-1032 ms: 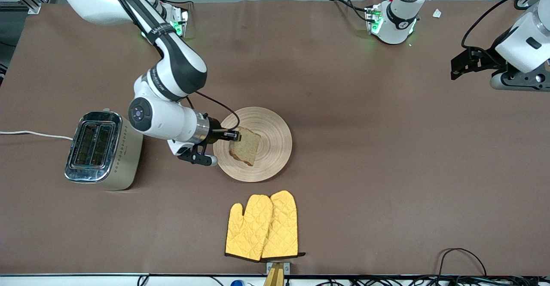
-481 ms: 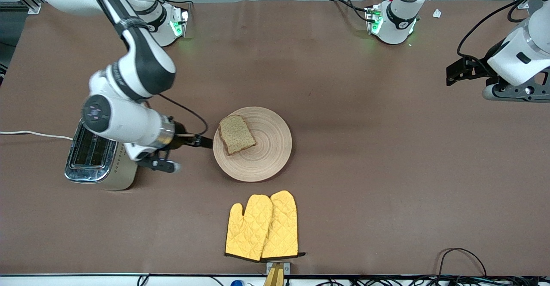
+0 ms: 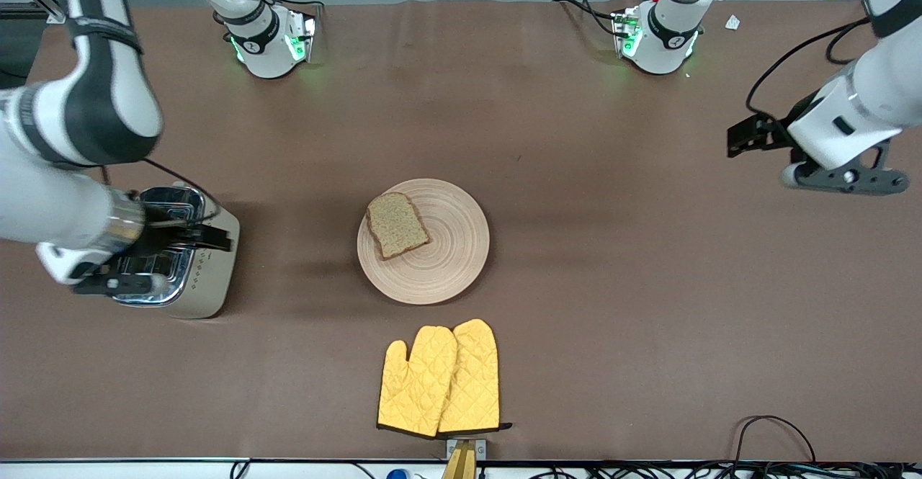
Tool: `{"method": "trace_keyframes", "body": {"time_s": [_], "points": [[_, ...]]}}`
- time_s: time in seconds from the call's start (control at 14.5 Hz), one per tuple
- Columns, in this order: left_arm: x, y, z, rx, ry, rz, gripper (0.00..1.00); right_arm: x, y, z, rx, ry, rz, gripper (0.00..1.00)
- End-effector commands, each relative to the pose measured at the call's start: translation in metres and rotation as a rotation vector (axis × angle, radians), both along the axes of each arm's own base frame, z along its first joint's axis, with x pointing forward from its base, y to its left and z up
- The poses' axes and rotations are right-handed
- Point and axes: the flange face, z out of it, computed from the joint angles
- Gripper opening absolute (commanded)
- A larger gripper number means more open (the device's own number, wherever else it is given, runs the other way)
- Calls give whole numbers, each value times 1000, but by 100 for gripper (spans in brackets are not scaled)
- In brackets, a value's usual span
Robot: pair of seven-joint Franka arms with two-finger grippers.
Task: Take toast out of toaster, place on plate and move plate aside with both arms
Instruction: 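Withdraw the right gripper while the left gripper reaches toward the plate, then lower the left gripper to the plate rim and grasp the rim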
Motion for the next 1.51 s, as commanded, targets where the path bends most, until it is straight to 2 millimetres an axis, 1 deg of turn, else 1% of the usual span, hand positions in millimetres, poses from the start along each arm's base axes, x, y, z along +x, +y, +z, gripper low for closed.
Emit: {"method": "trace_keyframes", "body": {"time_s": [0.0, 0.07, 0.14, 0.28, 0.41, 0.48, 0.62, 0.69, 0.76, 0.83, 0.89, 0.96, 1.03, 1.1, 1.17, 1.38, 1.44], "points": [[13, -15, -43, -120, -5, -32, 100, -24, -50, 39, -20, -16, 64, 100], [21, -19, -62, -166, -12, -68, 100, -33, -64, 51, -22, -8, 71, 100], [27, -24, -78, -210, -7, -98, 100, -40, -74, 62, -26, -7, 72, 100], [41, -32, -115, -299, 20, -133, 100, -57, -84, 86, -27, -14, 67, 100], [52, -40, -151, -379, 28, -186, 100, -77, -88, 107, -45, -21, 57, 100], [57, -49, -172, -432, 27, -223, 100, -88, -87, 112, -56, -25, 42, 100], [66, -57, -213, -537, 34, -227, 100, -104, -85, 121, -78, -19, -59, 100], [70, -62, -233, -579, 20, -236, 100, -112, -85, 119, -74, -21, -62, 100], [73, -69, -251, -609, 7, -251, 100, -116, -83, 119, -73, -25, -59, 100], [76, -79, -269, -647, -19, -272, 100, -114, -83, 122, -74, -30, -58, 100], [77, -87, -290, -679, -34, -283, 97, -110, -82, 143, -80, -70, -69, 100], [78, -94, -305, -707, -51, -280, 95, -106, -83, 151, -92, -73, -70, 100], [78, -106, -316, -738, -69, -269, 90, -102, -90, 153, -99, -66, -79, 100], [76, -118, -328, -759, -72, -253, 85, -99, -91, 156, -98, -75, -78, 100], [74, -129, -336, -775, -81, -238, 81, -99, -90, 158, -99, -81, -84, 100], [66, -162, -367, -822, -88, -187, 69, -98, -93, 160, -98, -95, -90, 100], [62, -178, -375, -834, -96, -167, 65, -98, -90, 161, -96, -95, -82, 100]]}}
